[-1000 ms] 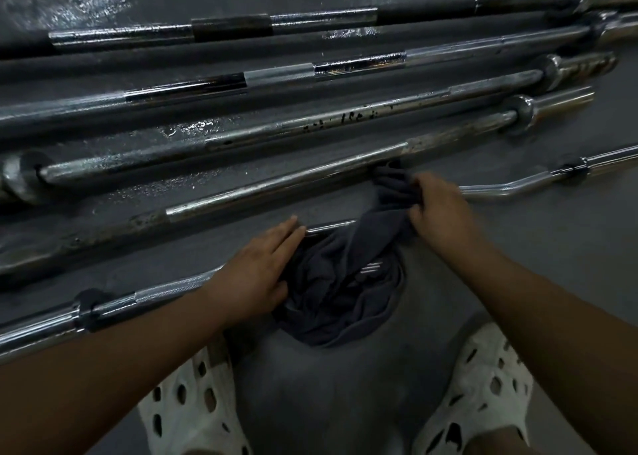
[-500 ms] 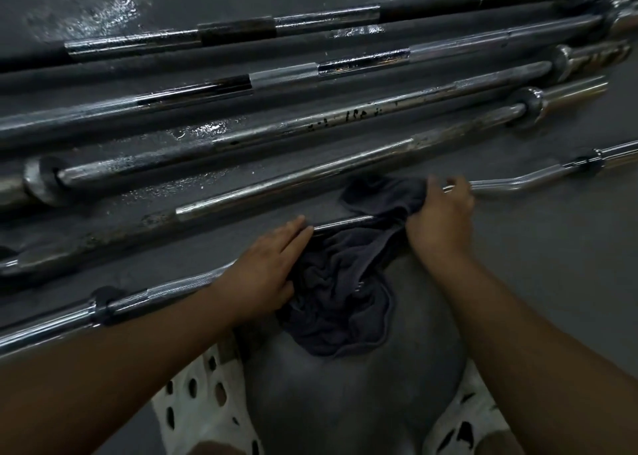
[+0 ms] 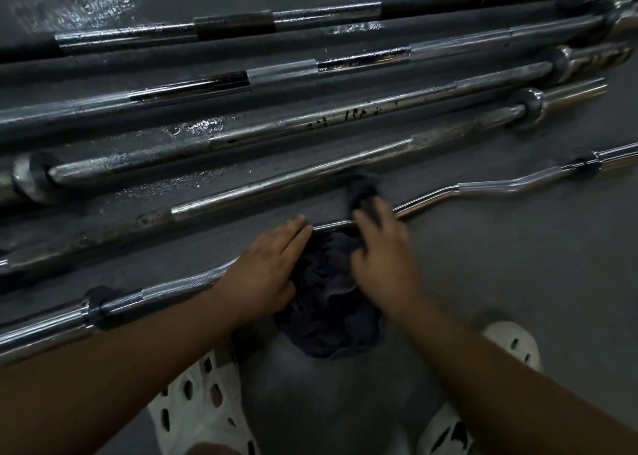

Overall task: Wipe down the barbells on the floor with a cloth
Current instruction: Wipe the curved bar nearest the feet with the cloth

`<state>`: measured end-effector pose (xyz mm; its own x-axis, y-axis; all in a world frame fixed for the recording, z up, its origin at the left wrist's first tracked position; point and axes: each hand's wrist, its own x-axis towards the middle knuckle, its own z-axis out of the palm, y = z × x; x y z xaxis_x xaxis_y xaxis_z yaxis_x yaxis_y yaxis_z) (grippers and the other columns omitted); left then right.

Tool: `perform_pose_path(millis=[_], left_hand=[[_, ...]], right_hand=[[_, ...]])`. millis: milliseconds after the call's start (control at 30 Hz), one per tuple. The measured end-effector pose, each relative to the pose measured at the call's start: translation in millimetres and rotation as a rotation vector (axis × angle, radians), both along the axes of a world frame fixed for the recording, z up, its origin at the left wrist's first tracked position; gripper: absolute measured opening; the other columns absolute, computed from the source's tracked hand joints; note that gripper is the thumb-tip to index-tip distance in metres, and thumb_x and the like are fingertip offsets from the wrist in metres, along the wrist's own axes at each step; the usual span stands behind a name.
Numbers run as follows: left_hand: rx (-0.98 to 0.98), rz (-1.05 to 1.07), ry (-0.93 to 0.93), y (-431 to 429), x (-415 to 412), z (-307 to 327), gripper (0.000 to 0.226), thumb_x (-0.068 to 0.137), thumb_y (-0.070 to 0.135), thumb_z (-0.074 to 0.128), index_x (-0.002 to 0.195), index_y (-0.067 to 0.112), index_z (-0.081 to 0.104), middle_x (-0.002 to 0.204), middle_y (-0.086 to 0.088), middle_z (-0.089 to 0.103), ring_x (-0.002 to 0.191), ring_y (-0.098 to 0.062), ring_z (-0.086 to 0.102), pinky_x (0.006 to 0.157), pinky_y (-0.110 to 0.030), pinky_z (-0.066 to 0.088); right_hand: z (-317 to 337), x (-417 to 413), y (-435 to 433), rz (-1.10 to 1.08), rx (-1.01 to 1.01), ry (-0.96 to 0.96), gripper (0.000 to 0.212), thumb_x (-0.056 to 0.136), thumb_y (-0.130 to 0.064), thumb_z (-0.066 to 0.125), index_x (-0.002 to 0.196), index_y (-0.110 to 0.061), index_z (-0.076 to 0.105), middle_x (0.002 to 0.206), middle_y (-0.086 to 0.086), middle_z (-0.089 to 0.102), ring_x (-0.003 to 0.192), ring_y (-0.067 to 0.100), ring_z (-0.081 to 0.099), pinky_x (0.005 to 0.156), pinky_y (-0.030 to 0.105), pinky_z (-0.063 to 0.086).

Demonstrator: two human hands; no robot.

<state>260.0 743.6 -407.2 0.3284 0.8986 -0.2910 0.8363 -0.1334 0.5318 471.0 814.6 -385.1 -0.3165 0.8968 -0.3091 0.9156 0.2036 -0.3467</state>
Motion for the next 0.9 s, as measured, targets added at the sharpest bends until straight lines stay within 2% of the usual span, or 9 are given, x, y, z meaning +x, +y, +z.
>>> perform_pose_path(millis=[100,233,333,400,500,567,700,800,900], left_hand=[[0.010,-0.013,0.000,-1,-1,0,0.090,0.064,0.019,0.062,0.147,-0.003,0.037,0.152,-0.026,0.036,0.137,-0.040,0.041,0.113,-0.047,0.035],[0.039,0.007,-0.013,-4,-5,0,0.094,0.066,0.014,0.068,0.150,-0.003,0.031,0.158,-0.024,0.026,0.143,-0.035,0.031,0.117,-0.036,0.021],[0.022,0.073,-0.080,-4,-4,0,0.106,0.063,0.009,0.073,0.155,0.002,0.020,0.163,-0.020,0.010,0.148,-0.032,0.022,0.119,-0.035,0.023],[0.014,0.089,-0.107,-2,-6,0,0.109,0.066,0.009,0.072,0.157,0.008,0.013,0.165,-0.015,0.004,0.150,-0.029,0.018,0.120,-0.034,0.020],[-0.033,0.059,-0.092,-2,-7,0,0.109,0.069,0.011,0.070,0.157,0.014,0.005,0.165,-0.011,0.007,0.151,-0.027,0.015,0.122,-0.037,0.018],[-0.014,0.059,-0.085,-2,-6,-2,0.110,0.068,0.013,0.071,0.158,0.013,0.007,0.165,-0.013,0.005,0.151,-0.029,0.016,0.122,-0.037,0.018],[0.014,0.095,-0.158,-1,-8,-3,0.116,0.065,0.008,0.077,0.158,0.013,0.008,0.165,-0.014,0.001,0.150,-0.033,0.016,0.118,-0.041,0.026],[-0.009,0.065,-0.148,0,-11,-2,0.109,0.065,0.009,0.074,0.157,0.010,0.015,0.162,-0.015,0.019,0.147,-0.033,0.025,0.119,-0.037,0.018],[-0.028,0.109,-0.200,8,-11,-3,0.081,0.075,0.023,0.065,0.150,0.013,0.036,0.146,-0.013,0.046,0.132,-0.032,0.044,0.113,-0.031,0.028]], right_hand=[[7,-8,0,0.218,-0.078,0.002,0.068,0.081,-0.020,0.052,0.147,-0.027,0.043,0.161,0.006,0.025,0.127,0.037,0.045,0.106,0.045,0.043],[11,-7,32,-0.046,-0.052,-0.177,0.056,0.083,-0.016,0.055,0.138,-0.024,0.050,0.151,0.008,0.037,0.116,0.038,0.057,0.096,0.045,0.050],[18,-52,-12,0.339,-0.119,-0.066,0.056,0.083,-0.015,0.053,0.138,-0.025,0.048,0.157,-0.001,0.027,0.111,0.034,0.059,0.088,0.043,0.053],[15,-50,-11,0.433,-0.168,-0.025,0.059,0.083,-0.015,0.052,0.140,-0.030,0.043,0.154,-0.004,0.029,0.110,0.033,0.060,0.085,0.044,0.054],[10,-14,31,0.115,-0.137,-0.165,0.061,0.084,-0.013,0.053,0.142,-0.029,0.041,0.147,0.006,0.037,0.115,0.037,0.057,0.091,0.045,0.052],[16,-20,21,0.092,-0.090,-0.250,0.059,0.083,-0.015,0.056,0.140,-0.024,0.043,0.148,0.009,0.032,0.110,0.038,0.059,0.089,0.044,0.052],[25,-58,-27,0.396,-0.313,0.026,0.047,0.081,-0.016,0.056,0.127,-0.020,0.053,0.144,0.003,0.036,0.105,0.035,0.061,0.085,0.043,0.053],[25,-43,2,0.168,-0.477,0.325,0.046,0.076,-0.007,0.056,0.120,-0.020,0.062,0.123,0.005,0.060,0.106,0.020,0.060,0.093,0.025,0.048],[35,-29,32,-0.204,-0.682,0.487,0.042,0.076,-0.002,0.064,0.103,-0.035,0.061,0.095,0.005,0.069,0.082,0.017,0.062,0.073,0.028,0.049]])
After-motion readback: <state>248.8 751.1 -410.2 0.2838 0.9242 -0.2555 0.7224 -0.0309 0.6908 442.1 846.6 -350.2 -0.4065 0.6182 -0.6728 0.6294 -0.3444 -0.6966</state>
